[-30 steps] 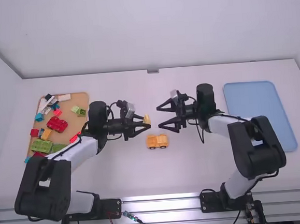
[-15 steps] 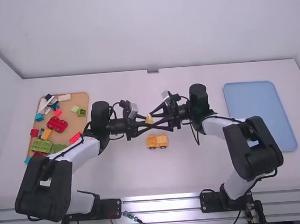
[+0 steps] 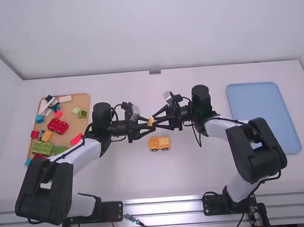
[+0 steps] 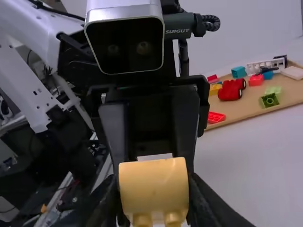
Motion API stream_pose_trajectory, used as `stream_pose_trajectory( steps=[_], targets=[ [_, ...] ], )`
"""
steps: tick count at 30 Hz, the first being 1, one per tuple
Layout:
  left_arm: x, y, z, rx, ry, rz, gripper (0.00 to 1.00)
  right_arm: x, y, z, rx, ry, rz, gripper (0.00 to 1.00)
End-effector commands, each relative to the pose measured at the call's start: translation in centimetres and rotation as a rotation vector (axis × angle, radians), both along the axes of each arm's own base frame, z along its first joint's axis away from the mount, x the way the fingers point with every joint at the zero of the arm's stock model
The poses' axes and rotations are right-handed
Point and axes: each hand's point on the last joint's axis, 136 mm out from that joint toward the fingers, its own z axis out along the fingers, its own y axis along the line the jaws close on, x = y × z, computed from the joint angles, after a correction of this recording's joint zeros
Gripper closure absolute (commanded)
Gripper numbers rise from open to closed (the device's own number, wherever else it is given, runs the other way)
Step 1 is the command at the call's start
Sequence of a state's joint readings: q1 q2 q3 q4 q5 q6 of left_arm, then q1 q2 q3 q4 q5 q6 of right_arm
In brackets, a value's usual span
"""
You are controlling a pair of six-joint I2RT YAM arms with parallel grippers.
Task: Assemble lego blocks to make yellow taxi
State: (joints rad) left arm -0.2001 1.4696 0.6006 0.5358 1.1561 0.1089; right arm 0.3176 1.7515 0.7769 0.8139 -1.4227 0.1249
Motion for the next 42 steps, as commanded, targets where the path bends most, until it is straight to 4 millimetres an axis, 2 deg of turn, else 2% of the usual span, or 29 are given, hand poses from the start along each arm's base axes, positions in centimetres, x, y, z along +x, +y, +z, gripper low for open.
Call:
stream_pose_trajectory(
  steps=[1, 3, 4, 6, 7, 8, 10, 11, 14, 15, 20, 25, 31, 32, 37, 41, 42],
  targets=[
    [-0.2, 0.1, -0.2, 0.008, -0.013, 0.008, 0.98, -0.4, 0.6, 0.6, 0.012, -0.015, 0.041, 0.73],
    [-0.2, 0.1, -0.2, 0.009, -0.010, 0.006, 0.98, -0.4, 0.6, 0.6, 0.013, -0.017, 0.042, 0.78],
    [-0.3, 0.0, -0.2, 0.009, -0.010, 0.005, 0.98, -0.3, 0.6, 0.6, 0.013, -0.017, 0.040, 0.85],
    [-0.3, 0.0, -0.2, 0.009, -0.010, 0.005, 0.98, -0.4, 0.6, 0.6, 0.013, -0.017, 0.041, 0.91],
    [-0.3, 0.0, -0.2, 0.009, -0.011, 0.005, 0.97, -0.4, 0.6, 0.6, 0.013, -0.016, 0.041, 0.92],
    [-0.2, 0.0, -0.3, 0.011, -0.010, 0.009, 0.91, -0.3, 0.6, 0.6, 0.013, -0.017, 0.040, 0.93],
    [0.1, 0.3, -0.3, 0.014, -0.010, 0.023, 0.60, -0.3, 0.6, 0.6, 0.014, -0.021, 0.040, 0.94],
    [0.1, 0.3, -0.3, 0.014, -0.010, 0.024, 0.56, -0.3, 0.6, 0.6, 0.014, -0.021, 0.040, 0.96],
    [0.0, 0.3, -0.3, 0.013, -0.013, 0.022, 0.33, -0.1, 0.6, 0.5, 0.011, -0.023, 0.028, 0.97],
    [0.1, 0.3, -0.2, 0.013, -0.016, 0.024, 0.01, -0.1, 0.6, 0.5, 0.011, -0.023, 0.028, 0.97],
    [0.2, 0.3, -0.2, 0.012, -0.023, 0.024, 0.01, 0.0, 0.6, 0.6, 0.012, -0.029, 0.021, 0.97],
    [0.2, 0.5, -0.4, 0.016, -0.001, 0.030, 0.01, 1.1, 0.7, 0.3, -0.004, -0.026, -0.039, 0.98],
    [1.8, 2.0, -3.7, 0.135, 0.115, 0.192, 0.01, 4.0, 0.3, -1.0, -0.065, -0.014, -0.210, 1.00],
    [1.8, 2.1, -3.8, 0.136, 0.118, 0.194, 0.01, 4.0, 0.3, -1.1, -0.069, -0.013, -0.216, 1.00],
    [2.4, 3.1, -4.2, 0.212, 0.180, 0.232, 0.01, 5.5, -0.6, -3.3, -0.204, 0.022, -0.321, 1.00],
    [3.0, 5.1, -3.8, 0.335, 0.245, 0.272, 0.01, 6.3, -1.1, -5.5, -0.415, 0.036, -0.378, 1.00],
    [3.4, 6.1, -3.8, 0.396, 0.259, 0.307, 0.01, 6.2, -1.2, -6.0, -0.491, 0.023, -0.376, 1.00]
  ],
)
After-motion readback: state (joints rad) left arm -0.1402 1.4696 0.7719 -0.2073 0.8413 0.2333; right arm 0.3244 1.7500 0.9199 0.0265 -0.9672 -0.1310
